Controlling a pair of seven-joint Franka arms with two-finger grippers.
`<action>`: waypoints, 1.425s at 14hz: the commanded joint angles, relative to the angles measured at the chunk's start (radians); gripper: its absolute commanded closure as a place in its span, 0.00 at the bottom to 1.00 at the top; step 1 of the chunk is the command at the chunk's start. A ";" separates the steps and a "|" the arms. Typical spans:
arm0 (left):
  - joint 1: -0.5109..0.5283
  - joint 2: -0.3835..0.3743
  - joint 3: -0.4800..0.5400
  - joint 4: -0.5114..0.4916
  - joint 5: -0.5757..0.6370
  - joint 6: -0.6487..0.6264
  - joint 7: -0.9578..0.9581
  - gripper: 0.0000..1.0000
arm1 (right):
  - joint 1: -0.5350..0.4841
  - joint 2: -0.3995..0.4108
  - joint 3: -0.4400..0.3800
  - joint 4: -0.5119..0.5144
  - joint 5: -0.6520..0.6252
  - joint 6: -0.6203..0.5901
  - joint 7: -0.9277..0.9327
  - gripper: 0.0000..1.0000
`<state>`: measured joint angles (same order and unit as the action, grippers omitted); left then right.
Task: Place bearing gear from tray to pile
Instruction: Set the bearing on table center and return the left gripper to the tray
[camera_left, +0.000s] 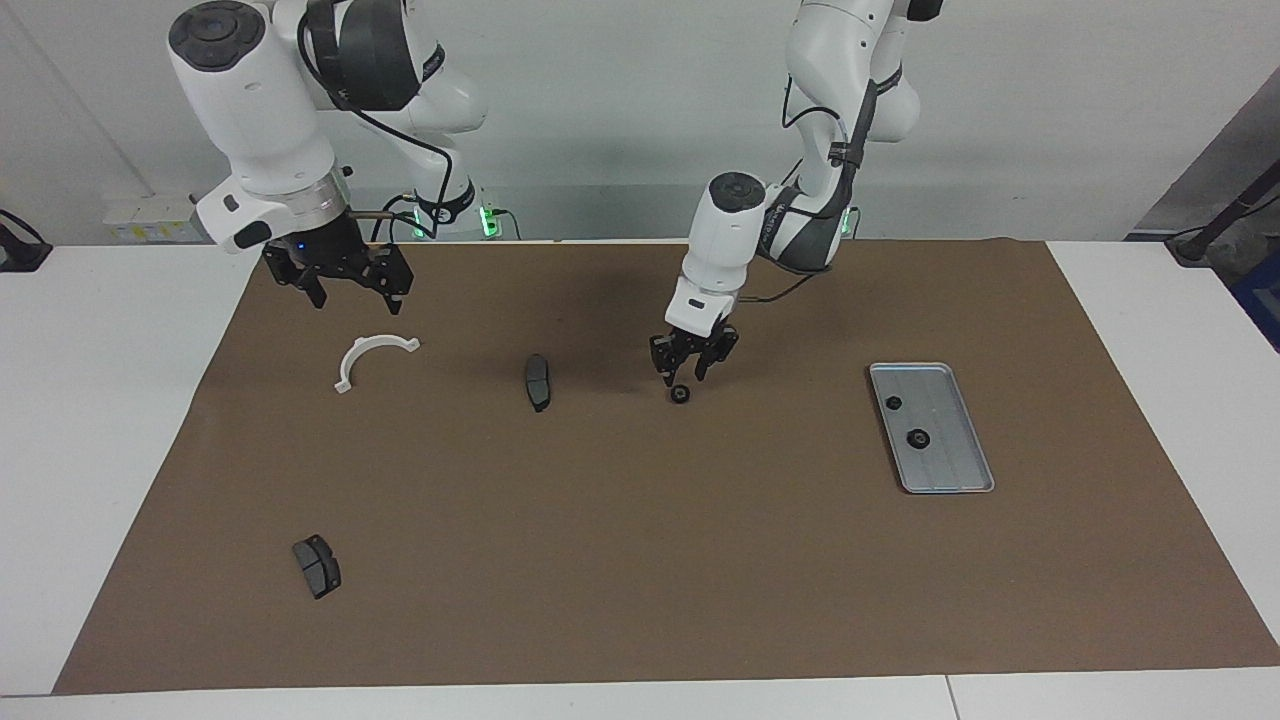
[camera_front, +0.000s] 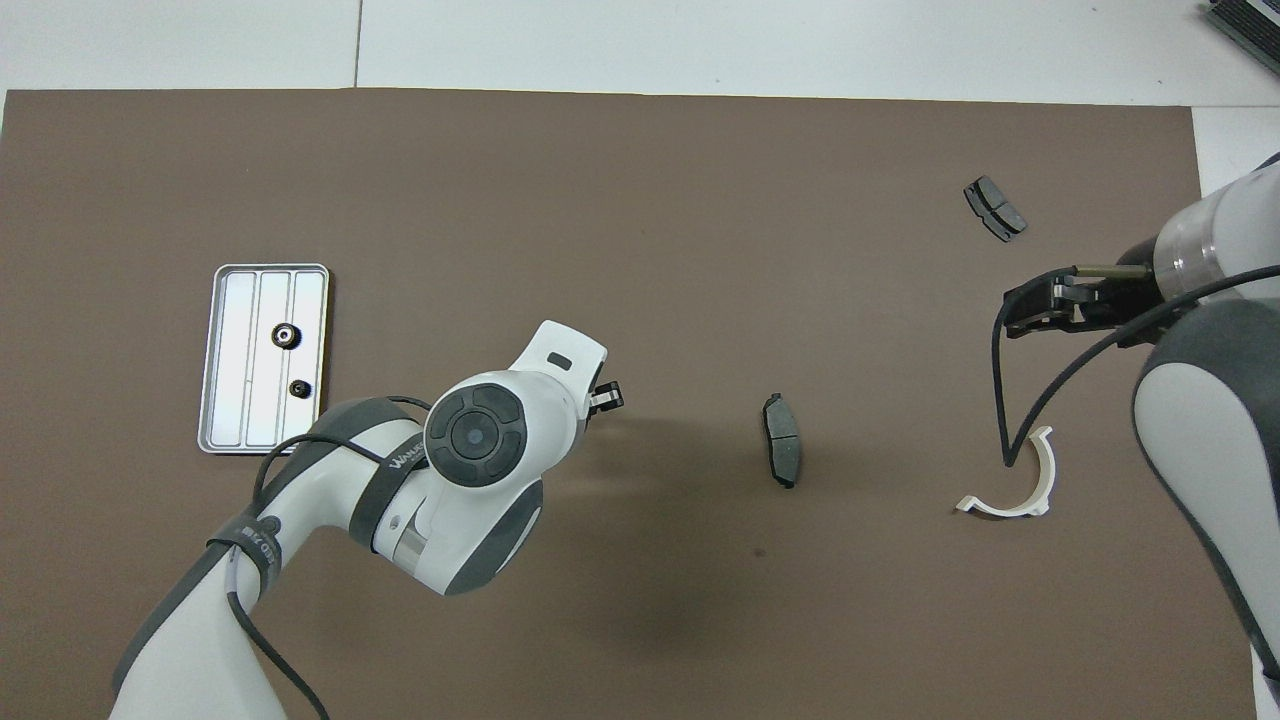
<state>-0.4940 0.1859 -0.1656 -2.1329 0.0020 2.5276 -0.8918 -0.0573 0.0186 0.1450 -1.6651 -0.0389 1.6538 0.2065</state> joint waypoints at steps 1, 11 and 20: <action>-0.008 0.006 0.015 0.013 -0.010 0.008 0.004 0.00 | -0.003 -0.015 0.002 -0.024 0.024 0.036 -0.019 0.00; 0.392 -0.017 0.012 0.321 -0.008 -0.409 0.319 0.00 | 0.223 0.089 0.004 -0.128 0.008 0.303 0.255 0.00; 0.606 -0.192 0.028 0.347 -0.005 -0.826 0.806 0.00 | 0.530 0.265 0.002 -0.114 -0.021 0.531 0.566 0.00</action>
<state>0.0978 0.0389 -0.1321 -1.7532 0.0020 1.7388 -0.1259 0.4348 0.2694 0.1510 -1.7931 -0.0372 2.1681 0.7193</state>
